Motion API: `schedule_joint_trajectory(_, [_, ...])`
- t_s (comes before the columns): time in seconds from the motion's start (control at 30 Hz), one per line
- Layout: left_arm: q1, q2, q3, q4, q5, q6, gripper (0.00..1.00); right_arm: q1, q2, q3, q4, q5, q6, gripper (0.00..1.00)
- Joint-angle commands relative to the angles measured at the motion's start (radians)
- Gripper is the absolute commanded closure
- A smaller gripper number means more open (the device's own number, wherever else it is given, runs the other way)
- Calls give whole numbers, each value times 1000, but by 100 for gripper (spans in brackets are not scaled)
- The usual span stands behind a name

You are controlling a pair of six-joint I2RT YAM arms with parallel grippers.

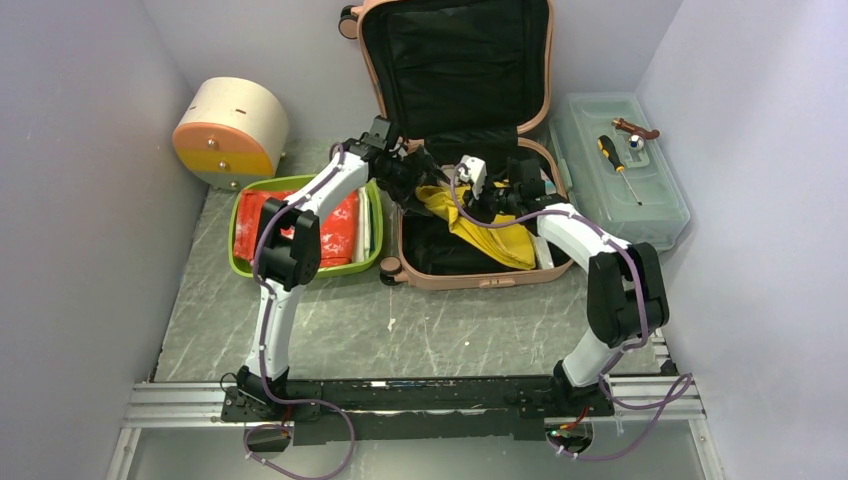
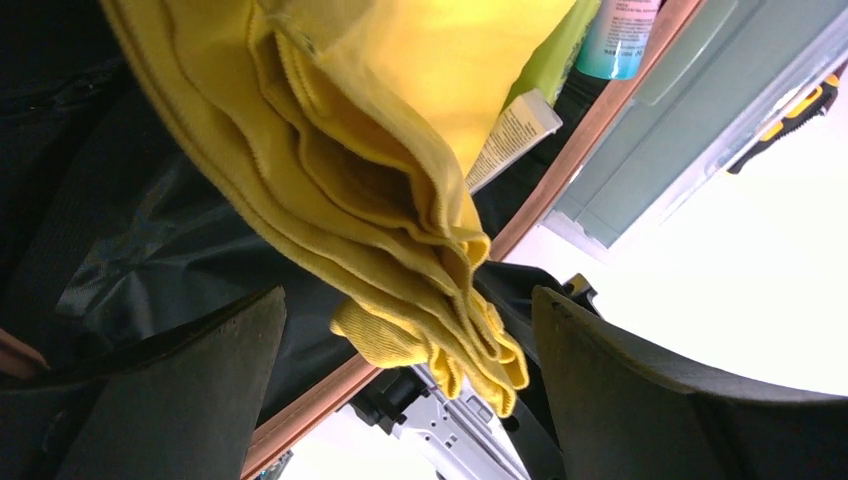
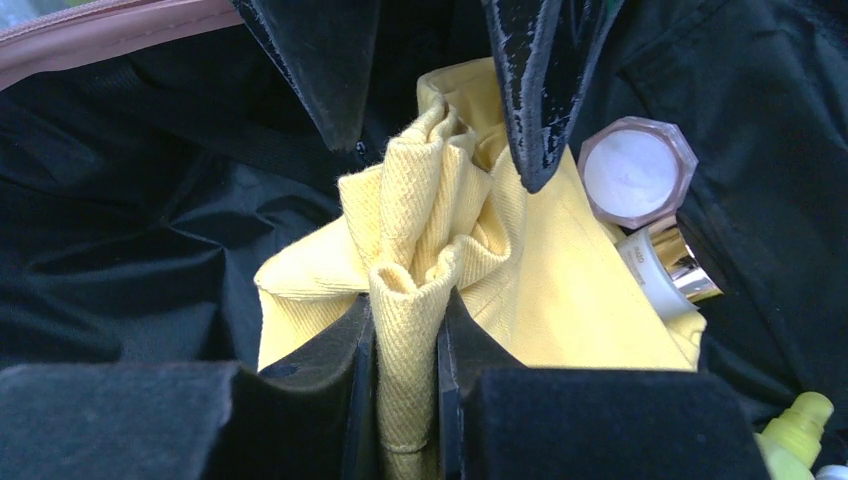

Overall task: Open, take out, and arrange the luggage
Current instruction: Pass from the right arm to the left

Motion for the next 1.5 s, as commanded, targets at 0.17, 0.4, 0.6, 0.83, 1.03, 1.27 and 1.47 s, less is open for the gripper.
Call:
schedule_joint_trajectory(0.17, [-25, 162, 9, 15, -200, 50, 1, -53, -102, -5, 69, 10, 24, 100])
schedule_joint_trajectory(0.4, [-27, 189, 16, 9, -228, 65, 1, -42, -105, -4, 18, -140, -10, 100])
schedule_joint_trajectory(0.6, [-40, 217, 22, 36, -205, 76, 1, -27, -124, -12, 24, -181, -9, 100])
schedule_joint_trajectory(0.83, [-59, 234, -22, 129, -128, 81, 1, -16, -133, 10, 29, -196, 26, 100])
schedule_joint_trajectory(1.03, [-75, 252, -9, 120, -140, 98, 1, 9, -141, 29, 7, -211, 36, 100])
schedule_joint_trajectory(1.27, [-82, 264, -33, 182, -92, 95, 16, 32, -145, 36, -3, -212, 39, 100])
schedule_joint_trajectory(1.47, [-83, 266, -59, 222, -60, 88, 34, 45, -142, 55, -14, -212, 50, 100])
